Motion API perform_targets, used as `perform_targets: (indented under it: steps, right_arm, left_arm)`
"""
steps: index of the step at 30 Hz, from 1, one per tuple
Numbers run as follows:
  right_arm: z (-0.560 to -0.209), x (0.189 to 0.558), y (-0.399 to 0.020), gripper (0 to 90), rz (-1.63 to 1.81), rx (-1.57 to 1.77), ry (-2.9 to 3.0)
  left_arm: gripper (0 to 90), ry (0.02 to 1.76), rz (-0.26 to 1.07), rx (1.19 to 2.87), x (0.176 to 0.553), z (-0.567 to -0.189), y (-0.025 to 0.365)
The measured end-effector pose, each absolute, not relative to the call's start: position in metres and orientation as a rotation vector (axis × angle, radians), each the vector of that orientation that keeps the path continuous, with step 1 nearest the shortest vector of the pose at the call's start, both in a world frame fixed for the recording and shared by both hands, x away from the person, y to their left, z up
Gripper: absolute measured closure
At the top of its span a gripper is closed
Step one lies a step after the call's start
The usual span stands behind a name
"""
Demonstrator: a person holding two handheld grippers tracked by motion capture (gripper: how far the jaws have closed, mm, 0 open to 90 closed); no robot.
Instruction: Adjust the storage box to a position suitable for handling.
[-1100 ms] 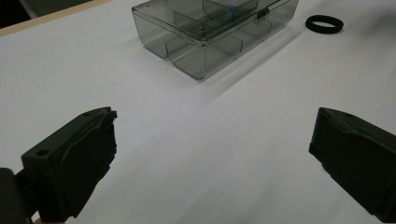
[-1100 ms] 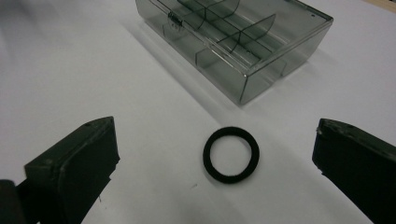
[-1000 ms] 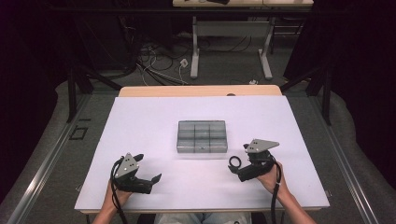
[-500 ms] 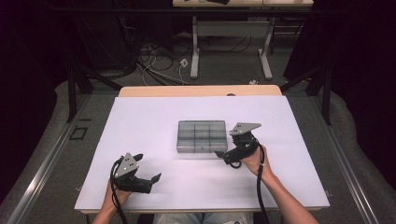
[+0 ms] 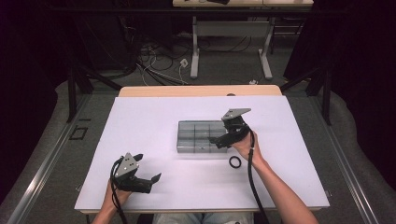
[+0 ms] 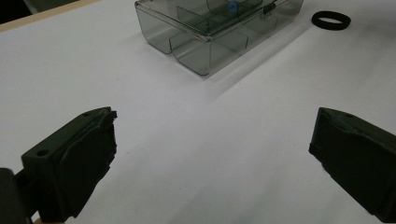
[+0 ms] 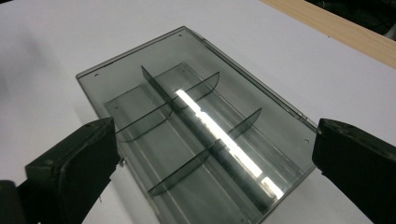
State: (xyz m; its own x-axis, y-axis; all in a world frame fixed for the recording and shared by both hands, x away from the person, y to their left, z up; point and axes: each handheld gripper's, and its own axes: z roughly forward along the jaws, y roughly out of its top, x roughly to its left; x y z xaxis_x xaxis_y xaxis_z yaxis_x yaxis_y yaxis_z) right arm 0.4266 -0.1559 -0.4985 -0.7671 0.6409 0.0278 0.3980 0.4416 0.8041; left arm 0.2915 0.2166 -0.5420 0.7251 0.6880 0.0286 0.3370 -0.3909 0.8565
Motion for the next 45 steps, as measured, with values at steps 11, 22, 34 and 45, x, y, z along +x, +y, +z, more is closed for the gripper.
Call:
perform_targets:
  steps: [11,22,34,45]
  right_arm:
    - [-0.495,0.455,-0.142,46.5,1.252,0.970,2.341]
    - [-0.499,0.480,-0.126,88.8,1.184,1.007,2.322]
    - [-0.505,0.498,-0.112,90.0,1.087,1.013,2.352]
    - [-0.514,0.511,-0.099,90.0,1.012,1.057,2.367]
  left_arm:
    - [0.0,0.782,0.472,2.003,0.292,-0.543,0.217]
    - [0.0,0.779,0.470,2.008,0.292,-0.542,0.218]
    - [0.0,0.772,0.471,2.019,0.293,-0.543,0.216]
    - [0.0,0.769,0.470,2.016,0.294,-0.543,0.217]
